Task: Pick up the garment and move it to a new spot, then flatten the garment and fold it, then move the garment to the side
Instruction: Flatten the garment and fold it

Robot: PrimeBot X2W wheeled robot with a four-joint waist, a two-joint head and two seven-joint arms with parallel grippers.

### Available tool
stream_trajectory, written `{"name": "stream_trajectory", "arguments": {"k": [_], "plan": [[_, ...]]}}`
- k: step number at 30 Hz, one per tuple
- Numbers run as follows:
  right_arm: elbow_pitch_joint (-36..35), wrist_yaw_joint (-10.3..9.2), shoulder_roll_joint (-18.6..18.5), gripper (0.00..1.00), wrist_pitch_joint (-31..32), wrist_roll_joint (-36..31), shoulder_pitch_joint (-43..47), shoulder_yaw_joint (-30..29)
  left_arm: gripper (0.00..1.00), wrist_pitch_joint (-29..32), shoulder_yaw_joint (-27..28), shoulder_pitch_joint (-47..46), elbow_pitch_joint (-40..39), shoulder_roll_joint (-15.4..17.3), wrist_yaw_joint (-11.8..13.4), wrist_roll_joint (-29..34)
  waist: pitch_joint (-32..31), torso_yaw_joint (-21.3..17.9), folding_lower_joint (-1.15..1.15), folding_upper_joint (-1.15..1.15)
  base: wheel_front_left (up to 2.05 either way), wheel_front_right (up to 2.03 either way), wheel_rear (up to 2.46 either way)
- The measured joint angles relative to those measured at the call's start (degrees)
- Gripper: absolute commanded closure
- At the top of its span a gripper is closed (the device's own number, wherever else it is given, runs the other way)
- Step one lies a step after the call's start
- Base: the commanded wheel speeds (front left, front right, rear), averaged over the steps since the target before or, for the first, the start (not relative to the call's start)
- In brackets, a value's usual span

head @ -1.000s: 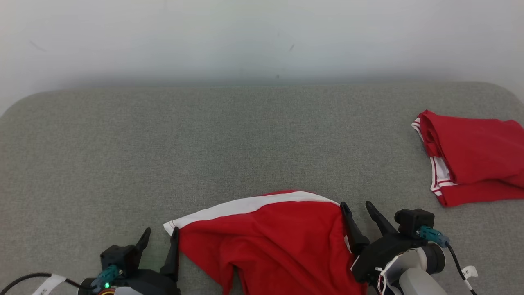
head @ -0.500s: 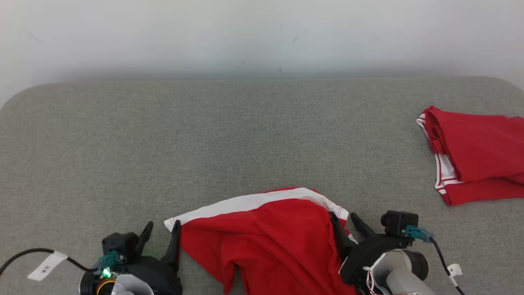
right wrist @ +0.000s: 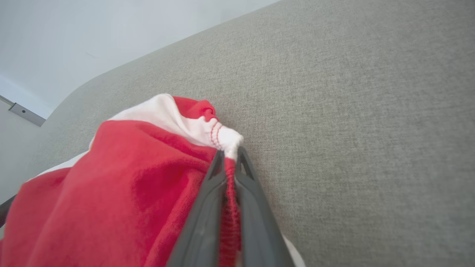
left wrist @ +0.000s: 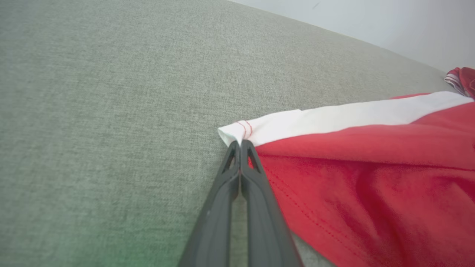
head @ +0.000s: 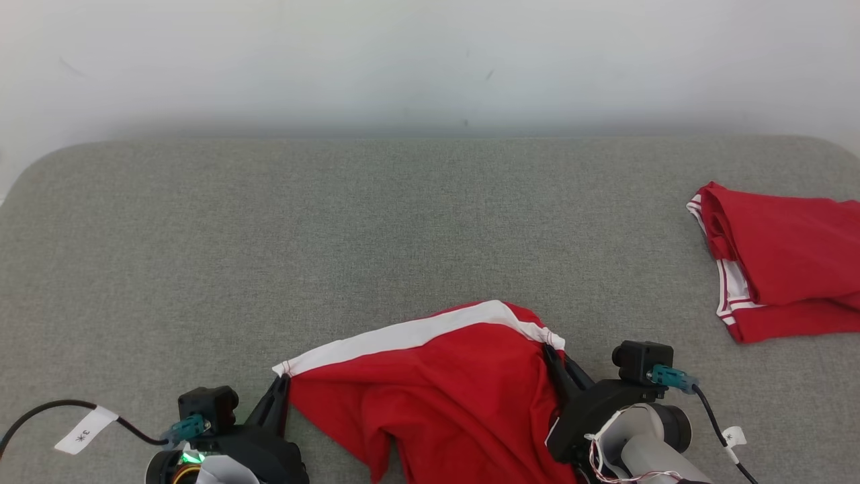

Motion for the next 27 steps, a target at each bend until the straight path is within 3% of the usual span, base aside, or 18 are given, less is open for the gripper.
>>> {"name": "stream_trajectory", "arguments": {"k": [11, 12, 13, 14, 27], "plan": [[1.7, 0.0, -0.68, 1.0, -1.76, 3.23, -0.21, 2.85, 1.0, 0.0, -0.63, 0.49, -0.51, 0.83, 0.0, -1.78, -1.36, 0.32, 0.0, 0.0, 0.0, 0.0, 0.0], [1.88, 0.0, -0.74, 0.64, -1.77, 3.57, -0.2, 3.11, 0.84, 0.0, -0.64, 0.77, -0.31, 0.85, 0.0, -1.91, -1.48, 0.31, 0.0, 0.0, 0.0, 0.0, 0.0], [2.09, 0.0, -0.78, 0.0, -1.78, 3.69, -0.2, 3.37, 0.27, 0.0, -0.67, 0.96, -0.18, 0.87, 0.0, -1.91, -1.6, 0.31, 0.0, 0.0, 0.0, 0.0, 0.0], [2.2, 0.0, -0.81, 0.0, -1.82, 4.01, -0.19, 3.64, 0.0, 0.0, -0.65, 0.98, -0.01, 0.85, 0.0, -1.92, -1.7, 0.31, 0.0, 0.0, 0.0, 0.0, 0.0], [2.93, 0.0, -2.11, 0.0, -2.77, 5.87, -2.39, 5.09, 0.0, -0.01, -0.62, 0.25, 1.37, 0.52, 0.0, -3.9, -0.06, 0.37, 0.0, 0.0, 0.0, 0.0, 0.0]]}}
